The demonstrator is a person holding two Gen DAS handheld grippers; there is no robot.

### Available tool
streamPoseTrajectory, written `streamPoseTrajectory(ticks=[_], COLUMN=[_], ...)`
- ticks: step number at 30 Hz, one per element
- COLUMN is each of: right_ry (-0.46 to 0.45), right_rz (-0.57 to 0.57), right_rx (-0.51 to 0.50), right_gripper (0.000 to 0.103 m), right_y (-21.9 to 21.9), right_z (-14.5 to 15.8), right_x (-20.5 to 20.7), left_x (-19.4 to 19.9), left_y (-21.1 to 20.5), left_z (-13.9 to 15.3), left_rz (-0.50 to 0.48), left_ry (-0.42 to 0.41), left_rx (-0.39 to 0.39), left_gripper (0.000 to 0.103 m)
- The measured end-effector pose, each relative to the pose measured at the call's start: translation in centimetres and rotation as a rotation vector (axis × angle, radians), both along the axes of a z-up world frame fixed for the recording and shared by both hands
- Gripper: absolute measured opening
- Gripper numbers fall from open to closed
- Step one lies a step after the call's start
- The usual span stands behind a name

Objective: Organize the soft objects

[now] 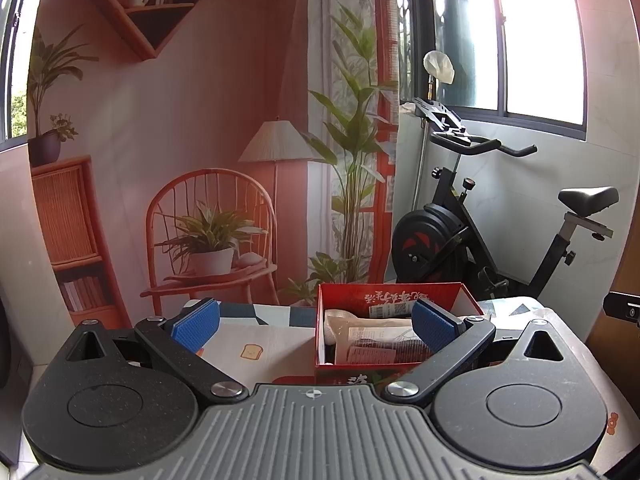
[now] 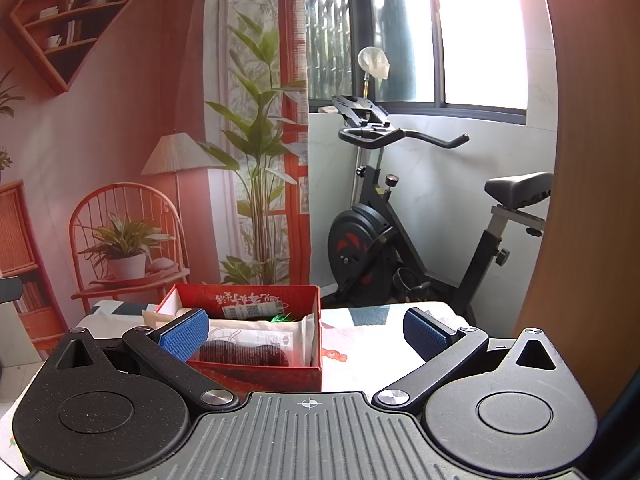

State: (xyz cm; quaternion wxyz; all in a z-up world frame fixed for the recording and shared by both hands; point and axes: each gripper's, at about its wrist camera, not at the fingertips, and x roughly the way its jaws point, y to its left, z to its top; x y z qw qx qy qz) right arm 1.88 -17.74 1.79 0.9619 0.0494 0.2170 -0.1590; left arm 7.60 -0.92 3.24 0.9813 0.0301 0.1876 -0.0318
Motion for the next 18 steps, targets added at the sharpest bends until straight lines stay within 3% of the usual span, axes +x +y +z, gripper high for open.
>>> streamPoseTrajectory(ticks=[18], right_ry=[0.002], right_rz=[-0.002], right_rx=[0.003], right_gripper=[0.103], right_y=[-0.08], right_z=[-0.17], right_x=[0.1], left_x=[-0.02], left_y=[0.15], left_z=[-0.29], left_rz=[-0.002], left_ry=[0.006], left_rx=[-0.002], left_gripper=[0.103])
